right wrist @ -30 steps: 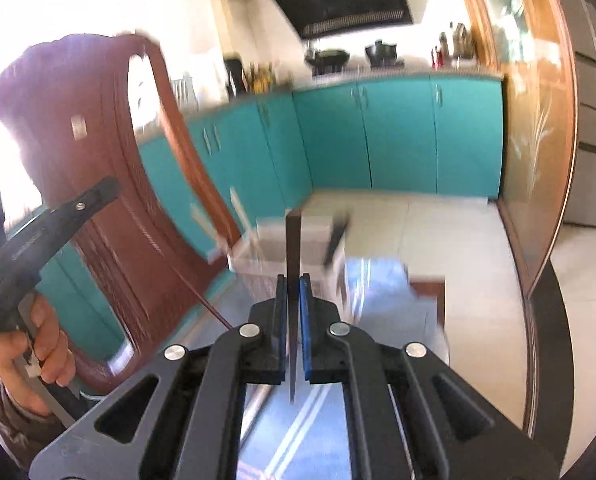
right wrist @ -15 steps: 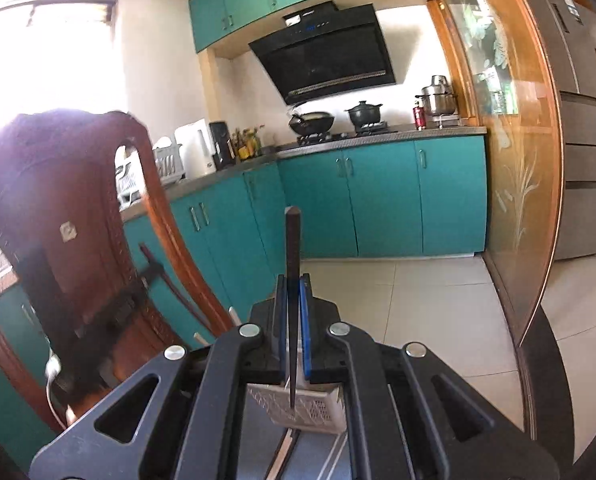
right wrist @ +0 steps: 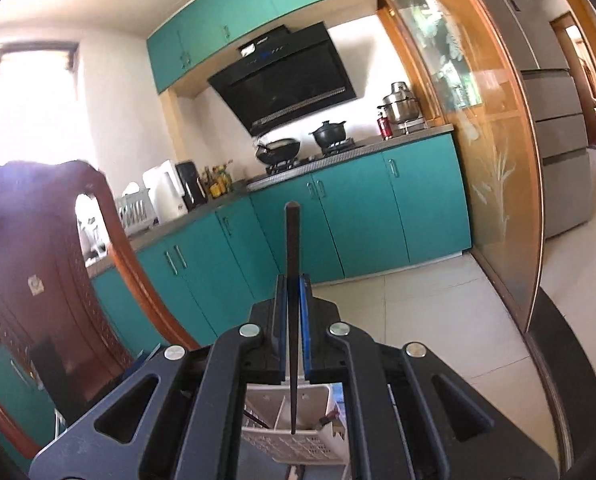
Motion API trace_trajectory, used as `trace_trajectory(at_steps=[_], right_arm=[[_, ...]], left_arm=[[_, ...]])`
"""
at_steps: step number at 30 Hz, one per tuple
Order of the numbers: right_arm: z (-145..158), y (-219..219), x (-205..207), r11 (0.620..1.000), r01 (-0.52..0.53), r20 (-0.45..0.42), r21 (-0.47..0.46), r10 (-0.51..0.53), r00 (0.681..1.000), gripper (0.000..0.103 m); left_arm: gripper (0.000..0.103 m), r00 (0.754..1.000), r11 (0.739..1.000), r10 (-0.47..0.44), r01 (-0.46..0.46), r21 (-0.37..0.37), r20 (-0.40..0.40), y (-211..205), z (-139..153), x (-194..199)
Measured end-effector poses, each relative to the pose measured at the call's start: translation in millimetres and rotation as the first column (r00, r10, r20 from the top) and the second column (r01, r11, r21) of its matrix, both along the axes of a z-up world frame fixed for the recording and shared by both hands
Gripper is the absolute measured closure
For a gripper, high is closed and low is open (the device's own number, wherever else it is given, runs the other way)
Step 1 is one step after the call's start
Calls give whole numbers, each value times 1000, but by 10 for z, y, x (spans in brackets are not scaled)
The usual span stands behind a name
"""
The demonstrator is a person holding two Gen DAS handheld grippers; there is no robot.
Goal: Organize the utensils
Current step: 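Lift both chopsticks over the white holder and open the tools to drop them in, then lower the right tool and close it on a black chopstick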
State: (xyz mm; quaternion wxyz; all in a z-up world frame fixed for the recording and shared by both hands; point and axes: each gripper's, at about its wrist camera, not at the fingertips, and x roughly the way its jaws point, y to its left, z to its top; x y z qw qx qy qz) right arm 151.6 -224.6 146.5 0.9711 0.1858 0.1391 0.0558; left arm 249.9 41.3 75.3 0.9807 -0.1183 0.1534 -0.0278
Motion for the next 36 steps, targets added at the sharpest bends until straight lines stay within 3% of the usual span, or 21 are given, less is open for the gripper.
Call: trace_trajectory(at_steps=[2,4,6,11,16,22,25,27,28,30,32,35,36], right_arm=[[-36,-38,12,1000,17,19,26,-18,1000,96],[-76,-42,32,999,29,24,31,-29,999,96],[-143,11,85,1000,27,7,3,-27,1000,96],[-407,196,241,998,-8,-75,-68,3,997,96],[-527,275,223,994,-32,-111,-108,20,994,93],[-576,255,-155,994,-69,-99,-90,60,993,85],[-884,424,-380,978,-156,-117,-135,141,983,85],[-1225,579,-352,959,-234,-220,-160,197,955,84],[-1540,674,-271,948,-282,-331,-150,220,917,84],[-2013,823,-76,930,-360,-524,-76,270,808,84],[-2366,976,32,909,-416,-633,-12,315,707,84],[-2678,1188,38,898,-438,-711,-42,281,645,82],[-2716,1226,28,897,-439,-717,-48,274,640,78]], left_arm=[[93,1000,1000,2,-2,7,-3,-19,-60,21],[74,1000,1000,-10,10,15,-3,-44,-72,22],[63,1000,1000,-11,10,14,9,-31,-75,-79],[61,999,999,-37,37,10,16,-45,-120,-191],[61,999,997,-45,44,62,12,-60,-193,-308],[59,998,991,-60,60,119,1,-95,-261,-417],[57,998,987,-65,65,145,-10,-87,-319,-491],[55,998,985,-66,68,160,-19,-72,-354,-537],[54,998,984,-66,69,162,-22,-55,-372,-557],[53,998,984,-57,62,166,-33,-12,-410,-599],[53,998,985,-48,54,162,-46,40,-451,-629],[53,996,989,-41,52,136,-80,126,-517,-659],[53,995,990,-42,53,128,-91,146,-539,-666]])
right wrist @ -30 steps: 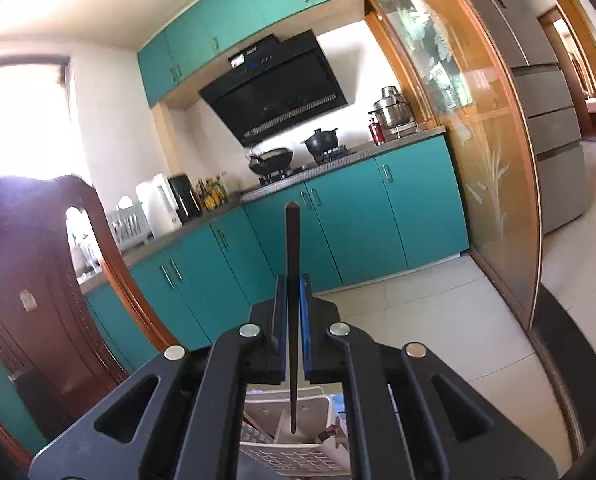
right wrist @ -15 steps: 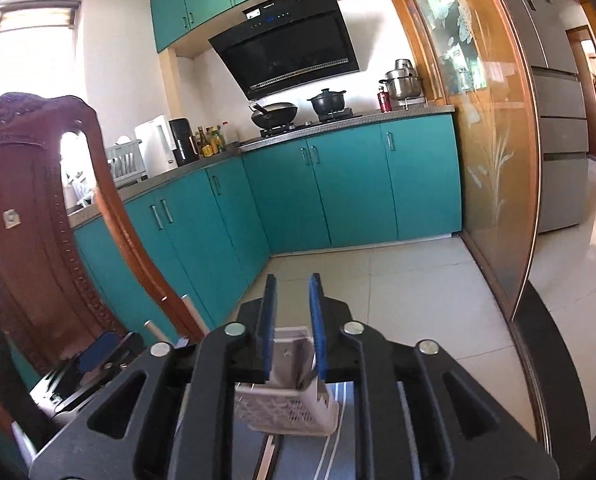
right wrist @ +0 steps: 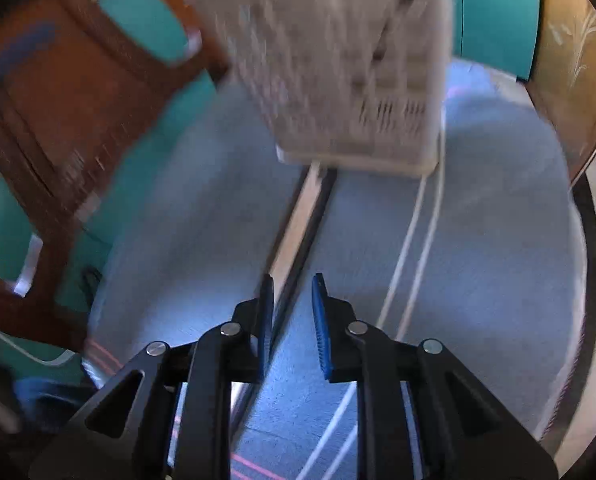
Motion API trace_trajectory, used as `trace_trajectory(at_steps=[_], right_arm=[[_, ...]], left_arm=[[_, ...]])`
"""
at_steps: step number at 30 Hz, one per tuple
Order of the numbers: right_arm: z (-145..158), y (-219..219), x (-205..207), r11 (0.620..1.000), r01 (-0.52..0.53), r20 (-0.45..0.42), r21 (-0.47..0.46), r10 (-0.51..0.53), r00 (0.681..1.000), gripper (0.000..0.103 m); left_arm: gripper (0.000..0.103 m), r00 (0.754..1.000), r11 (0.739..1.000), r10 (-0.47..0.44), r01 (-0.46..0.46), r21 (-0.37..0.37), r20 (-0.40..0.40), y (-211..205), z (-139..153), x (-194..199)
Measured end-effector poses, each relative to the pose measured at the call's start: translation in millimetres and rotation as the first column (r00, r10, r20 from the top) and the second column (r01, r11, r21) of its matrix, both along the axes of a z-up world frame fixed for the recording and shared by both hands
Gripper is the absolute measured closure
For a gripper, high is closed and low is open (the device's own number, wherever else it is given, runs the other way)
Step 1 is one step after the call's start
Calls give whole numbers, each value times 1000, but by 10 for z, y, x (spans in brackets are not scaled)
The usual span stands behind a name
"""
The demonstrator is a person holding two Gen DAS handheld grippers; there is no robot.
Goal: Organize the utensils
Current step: 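Lower the right tool and close it on a black chopstick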
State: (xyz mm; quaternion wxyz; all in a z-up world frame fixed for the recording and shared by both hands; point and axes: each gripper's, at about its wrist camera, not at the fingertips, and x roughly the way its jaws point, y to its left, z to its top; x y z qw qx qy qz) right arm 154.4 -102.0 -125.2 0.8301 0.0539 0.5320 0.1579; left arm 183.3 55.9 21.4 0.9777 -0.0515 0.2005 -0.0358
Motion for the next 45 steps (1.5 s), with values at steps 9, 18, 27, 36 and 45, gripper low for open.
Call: trace_trajectory(at_steps=[9,18,27,36,45], right_arm=[[-84,360,-235,990,10,80,-144,1,997,49],[-38,372,-569,983,99,88,-153,-86,992,79],[76,-283,-951,957,288,4,-23,-288,958,91],[117,-440,-998,958,252,-30,-137,-258,966,90],[370,-647,-631,976,140,-73,-169,-154,985,83]], left_arm=[[47,997,999,5,-8,-40,-83,81,-139,-7],[46,993,999,45,-46,-3,-106,125,-239,-79],[45,993,1000,16,-16,-4,-114,177,-243,-229],[44,993,1000,-7,6,-17,-115,237,-198,-307],[40,986,999,-35,37,8,-164,162,-281,-267]])
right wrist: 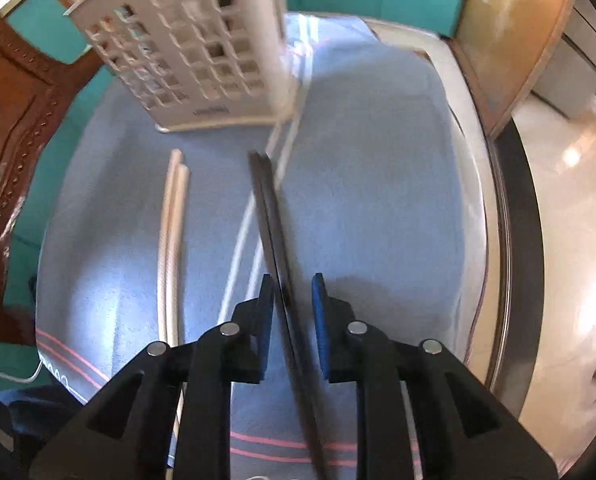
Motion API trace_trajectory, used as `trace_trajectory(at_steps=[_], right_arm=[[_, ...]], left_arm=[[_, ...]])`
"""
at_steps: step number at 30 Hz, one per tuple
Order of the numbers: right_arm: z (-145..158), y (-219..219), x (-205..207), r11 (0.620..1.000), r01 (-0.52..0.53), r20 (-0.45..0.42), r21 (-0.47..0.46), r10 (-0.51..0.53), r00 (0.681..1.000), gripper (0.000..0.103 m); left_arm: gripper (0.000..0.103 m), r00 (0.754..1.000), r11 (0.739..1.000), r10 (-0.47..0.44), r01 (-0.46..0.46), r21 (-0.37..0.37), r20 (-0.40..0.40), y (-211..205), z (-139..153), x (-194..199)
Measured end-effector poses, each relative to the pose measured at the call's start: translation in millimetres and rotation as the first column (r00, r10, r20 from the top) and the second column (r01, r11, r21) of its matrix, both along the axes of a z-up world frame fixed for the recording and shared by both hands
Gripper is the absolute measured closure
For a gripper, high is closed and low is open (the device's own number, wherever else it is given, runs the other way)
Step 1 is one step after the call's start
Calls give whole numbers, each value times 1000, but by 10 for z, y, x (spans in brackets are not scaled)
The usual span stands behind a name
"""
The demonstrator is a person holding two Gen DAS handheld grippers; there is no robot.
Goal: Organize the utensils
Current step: 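Lower the right tool and close it on a black chopstick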
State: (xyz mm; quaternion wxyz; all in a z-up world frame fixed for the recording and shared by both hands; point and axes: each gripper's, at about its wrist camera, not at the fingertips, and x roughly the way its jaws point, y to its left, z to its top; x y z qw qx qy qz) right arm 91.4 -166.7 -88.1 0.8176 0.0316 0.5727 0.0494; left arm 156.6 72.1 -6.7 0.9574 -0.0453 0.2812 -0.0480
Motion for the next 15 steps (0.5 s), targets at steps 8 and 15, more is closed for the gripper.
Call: trace_trajectory(at_steps=[8,15], right_arm=[[-177,-24,-85,1000,-21,13,20,20,1000,85],[-173,-486,-121,933,99,-11,347,-101,995,90]], left_arm=[[40,988,999,-21,17,-27,-154,-15,-231,191],[40,947,996,-76,62,-57,-311,-203,-615,384]])
